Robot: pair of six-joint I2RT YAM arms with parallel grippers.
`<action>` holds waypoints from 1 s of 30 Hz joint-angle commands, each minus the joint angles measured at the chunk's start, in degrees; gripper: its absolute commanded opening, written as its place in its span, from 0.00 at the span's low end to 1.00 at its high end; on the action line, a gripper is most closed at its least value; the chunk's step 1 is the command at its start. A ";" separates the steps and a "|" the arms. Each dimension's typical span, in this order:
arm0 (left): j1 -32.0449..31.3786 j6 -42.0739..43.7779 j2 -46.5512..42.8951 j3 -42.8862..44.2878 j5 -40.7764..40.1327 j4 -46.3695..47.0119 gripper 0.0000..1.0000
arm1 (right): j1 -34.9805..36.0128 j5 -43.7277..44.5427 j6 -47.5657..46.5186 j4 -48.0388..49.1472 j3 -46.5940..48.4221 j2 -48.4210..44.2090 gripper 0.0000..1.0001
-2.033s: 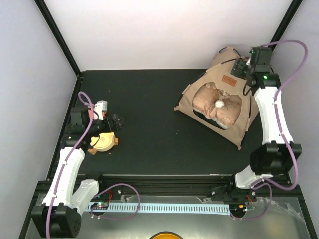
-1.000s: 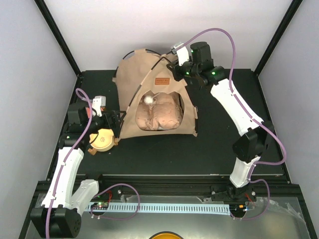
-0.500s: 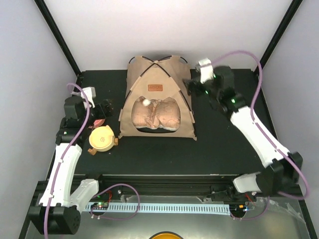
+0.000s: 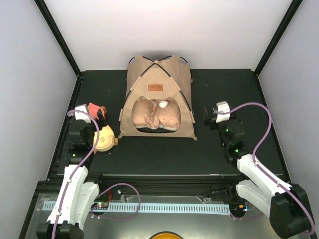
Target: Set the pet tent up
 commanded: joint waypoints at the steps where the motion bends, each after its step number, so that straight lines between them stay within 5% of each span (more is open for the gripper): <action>1: -0.26 -0.27 1.71 -1.75 0.55 8.67 0.99 | -3.62 3.26 -1.82 21.82 -8.04 0.84 0.96; 13: -0.25 6.15 24.30 -13.58 -0.90 40.38 0.99 | -16.02 -6.39 2.90 32.46 -9.80 21.40 0.94; 16: -0.25 9.28 29.58 -12.24 2.42 45.32 0.99 | -21.25 -11.73 7.82 43.94 -11.17 29.28 0.87; 18: -0.22 10.30 31.49 -11.71 3.80 46.60 0.99 | -22.38 -12.53 8.34 33.61 -7.43 27.58 0.88; 20: -0.01 10.87 32.32 -12.13 4.81 49.85 0.99 | -22.15 -12.60 7.82 38.46 -8.82 29.07 0.99; 23: 0.18 10.29 34.07 -13.47 7.39 56.00 0.99 | -22.08 -12.24 7.90 35.25 -7.99 28.38 1.00; 27: -0.99 14.77 49.02 -19.78 14.00 85.01 0.99 | -22.00 -12.15 7.85 34.70 -7.81 28.20 1.00; 30: -2.89 14.00 43.05 -13.08 8.53 62.34 0.99 | -22.05 -12.10 7.87 34.13 -7.55 28.06 1.00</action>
